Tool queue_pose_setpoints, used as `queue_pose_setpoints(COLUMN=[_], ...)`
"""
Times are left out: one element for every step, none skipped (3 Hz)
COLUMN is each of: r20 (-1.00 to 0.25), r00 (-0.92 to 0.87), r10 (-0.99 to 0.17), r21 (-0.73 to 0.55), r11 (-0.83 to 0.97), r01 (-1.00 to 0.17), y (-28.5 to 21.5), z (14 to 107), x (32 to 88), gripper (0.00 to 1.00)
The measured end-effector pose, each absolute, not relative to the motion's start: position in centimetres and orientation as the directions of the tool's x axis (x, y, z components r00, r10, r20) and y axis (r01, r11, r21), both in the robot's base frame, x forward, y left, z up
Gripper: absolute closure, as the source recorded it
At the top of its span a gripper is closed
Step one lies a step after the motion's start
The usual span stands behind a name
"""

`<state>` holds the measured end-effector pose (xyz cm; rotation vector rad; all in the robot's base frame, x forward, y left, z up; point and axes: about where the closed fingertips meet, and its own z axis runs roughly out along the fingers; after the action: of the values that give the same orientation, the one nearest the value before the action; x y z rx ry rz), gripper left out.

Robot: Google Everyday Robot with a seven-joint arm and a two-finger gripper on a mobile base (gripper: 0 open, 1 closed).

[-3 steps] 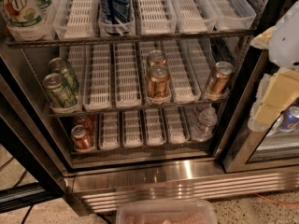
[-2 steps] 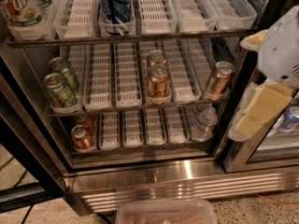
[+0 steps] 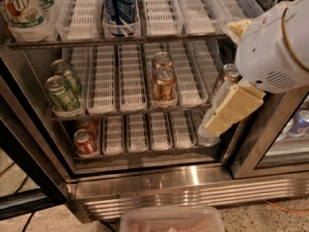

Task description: Pick pepsi can from top shelf of fridge

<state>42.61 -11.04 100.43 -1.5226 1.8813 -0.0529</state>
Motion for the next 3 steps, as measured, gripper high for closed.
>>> queue_pose_setpoints(r20=[-0.487,-0.516,-0.584], r00=[-0.057,-0.030,0.029], r10=[-0.871,-0.856,-0.811], r21=[-0.447,-0.461,-0.470], r11=[0.305,0.307,0.308], r01=[-0.841,-0.833,-0.827], y=[-11.0,-9.6,-6.1], z=[100.5,101.2,101.7], x=[42.6,42.3,42.4], gripper=[0.00,0.00,0.00])
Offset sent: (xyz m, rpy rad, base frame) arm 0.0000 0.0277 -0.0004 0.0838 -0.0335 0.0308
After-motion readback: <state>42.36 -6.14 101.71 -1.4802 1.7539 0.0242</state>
